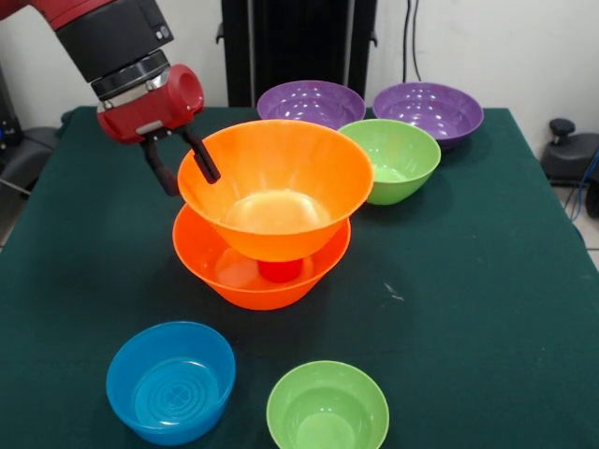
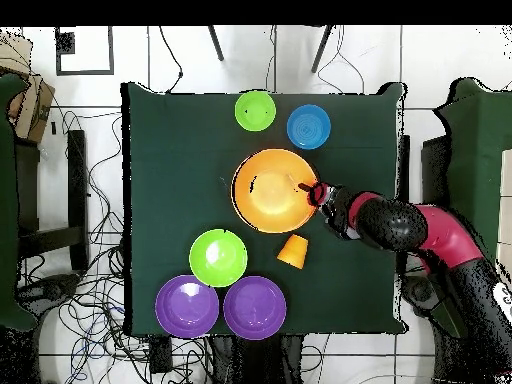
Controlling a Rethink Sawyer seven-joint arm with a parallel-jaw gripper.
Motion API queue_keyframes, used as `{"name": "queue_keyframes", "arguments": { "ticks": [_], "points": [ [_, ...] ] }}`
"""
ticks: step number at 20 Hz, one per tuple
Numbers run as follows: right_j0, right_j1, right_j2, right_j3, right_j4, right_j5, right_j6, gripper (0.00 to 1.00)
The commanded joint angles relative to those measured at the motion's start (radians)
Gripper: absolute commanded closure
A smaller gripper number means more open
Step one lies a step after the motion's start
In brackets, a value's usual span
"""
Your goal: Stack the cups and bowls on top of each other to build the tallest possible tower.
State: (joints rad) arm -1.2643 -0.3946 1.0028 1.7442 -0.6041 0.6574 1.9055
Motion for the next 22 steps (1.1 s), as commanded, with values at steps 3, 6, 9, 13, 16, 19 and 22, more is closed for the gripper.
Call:
{"name": "queue_keyframes", "arguments": {
  "ticks": [3, 6, 9, 13, 16, 19, 22],
  "points": [
    [0.002, -0.150, 0.041, 0.027, 0.017, 0.127, -0.213, 0.00],
    [-0.005, -0.215, 0.055, 0.061, 0.047, 0.141, -0.185, 0.00],
    [-0.014, -0.262, 0.067, 0.091, 0.071, 0.143, -0.166, 0.00],
    [-0.023, -0.284, 0.078, 0.104, 0.111, 0.165, -0.166, 0.00],
    [-0.026, -0.289, 0.084, 0.094, 0.131, 0.180, -0.178, 0.00],
    [-0.008, -0.243, 0.048, 0.029, 0.091, 0.181, -0.240, 0.00],
    [0.024, -0.194, 0.010, -0.041, 0.029, 0.158, -0.278, 0.00]
  ]
}}
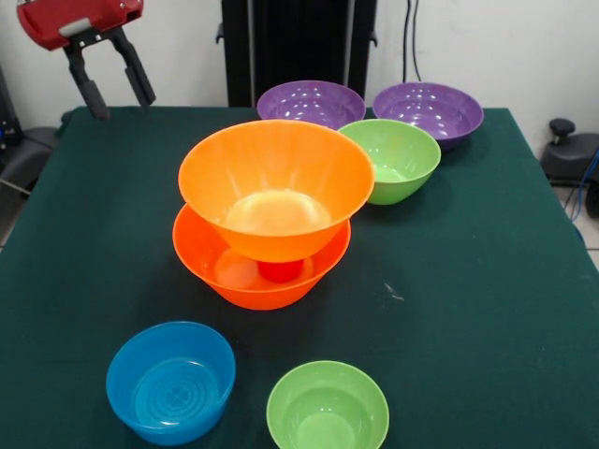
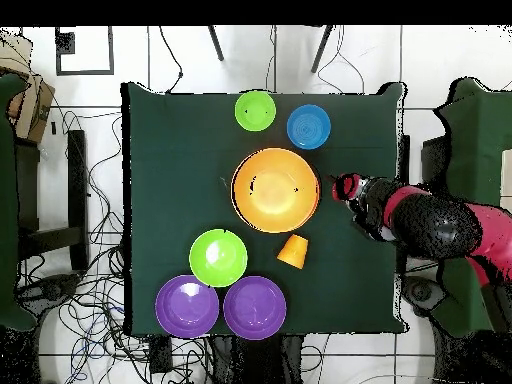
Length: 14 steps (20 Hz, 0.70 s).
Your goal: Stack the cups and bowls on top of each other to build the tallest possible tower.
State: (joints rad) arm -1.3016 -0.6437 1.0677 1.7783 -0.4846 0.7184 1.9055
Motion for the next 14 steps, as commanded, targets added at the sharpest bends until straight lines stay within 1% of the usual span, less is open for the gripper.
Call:
{"name": "queue_keyframes", "arguments": {
  "ticks": [1, 2, 5, 8, 11, 13, 14],
  "points": [
    [0.072, 0.056, -0.066, -0.088, -0.114, 0.083, -0.276, 0.00],
    [0.080, 0.055, -0.071, -0.097, -0.135, 0.061, -0.273, 0.00],
    [0.120, 0.039, -0.095, -0.146, -0.167, 0.058, -0.257, 0.00],
    [0.152, 0.047, -0.113, -0.191, -0.194, 0.062, -0.248, 0.00],
    [0.196, 0.034, -0.147, -0.233, -0.238, 0.072, -0.224, 0.00],
    [0.216, 0.017, -0.169, -0.242, -0.265, 0.073, -0.207, 0.00],
    [0.216, 0.008, -0.172, -0.238, -0.272, 0.068, -0.207, 0.00]
  ]
}}
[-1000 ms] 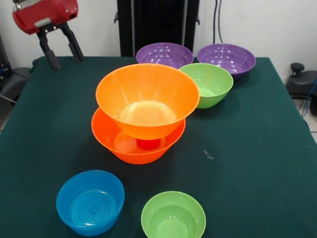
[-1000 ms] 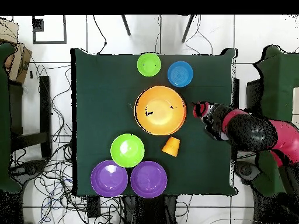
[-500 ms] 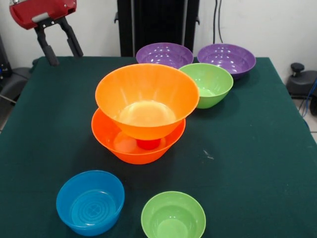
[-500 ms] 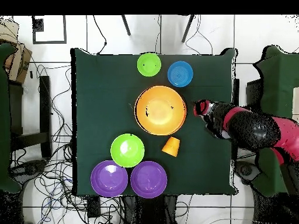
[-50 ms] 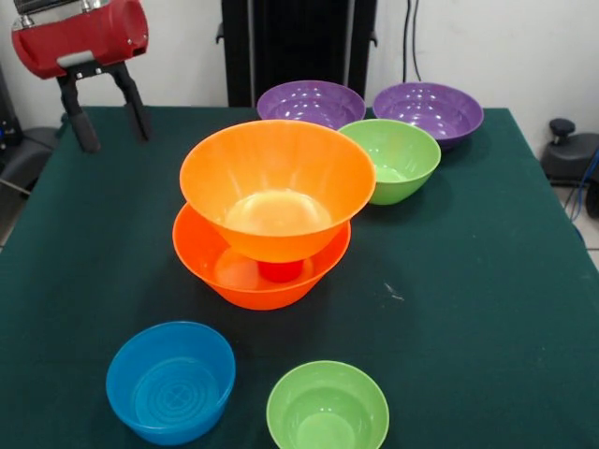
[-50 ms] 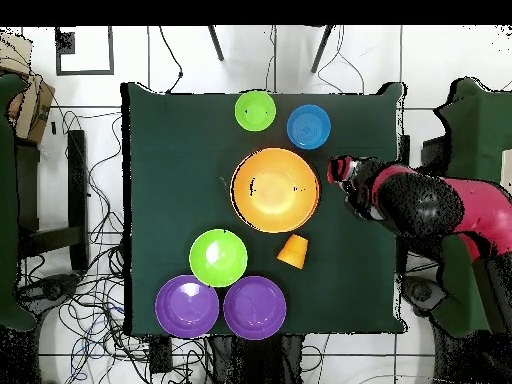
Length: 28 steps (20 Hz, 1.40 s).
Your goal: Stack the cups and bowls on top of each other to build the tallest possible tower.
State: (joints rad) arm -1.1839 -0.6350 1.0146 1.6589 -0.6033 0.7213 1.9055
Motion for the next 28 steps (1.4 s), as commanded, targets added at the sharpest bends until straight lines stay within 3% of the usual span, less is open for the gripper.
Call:
{"name": "queue_keyframes", "arguments": {
  "ticks": [1, 9, 18, 22, 25, 28],
  "points": [
    [0.099, -0.009, -0.121, -0.115, -0.160, 0.060, -0.208, 0.00],
    [0.088, -0.016, -0.130, -0.090, -0.169, 0.050, -0.230, 0.00],
    [0.129, 0.088, -0.147, -0.229, -0.210, 0.067, -0.282, 0.00],
    [0.182, 0.082, -0.198, -0.281, -0.234, 0.127, -0.251, 0.00],
    [0.214, 0.081, -0.204, -0.338, -0.192, 0.248, -0.294, 0.00],
    [0.255, 0.110, -0.219, -0.375, -0.183, 0.282, -0.280, 0.00]
  ]
}}
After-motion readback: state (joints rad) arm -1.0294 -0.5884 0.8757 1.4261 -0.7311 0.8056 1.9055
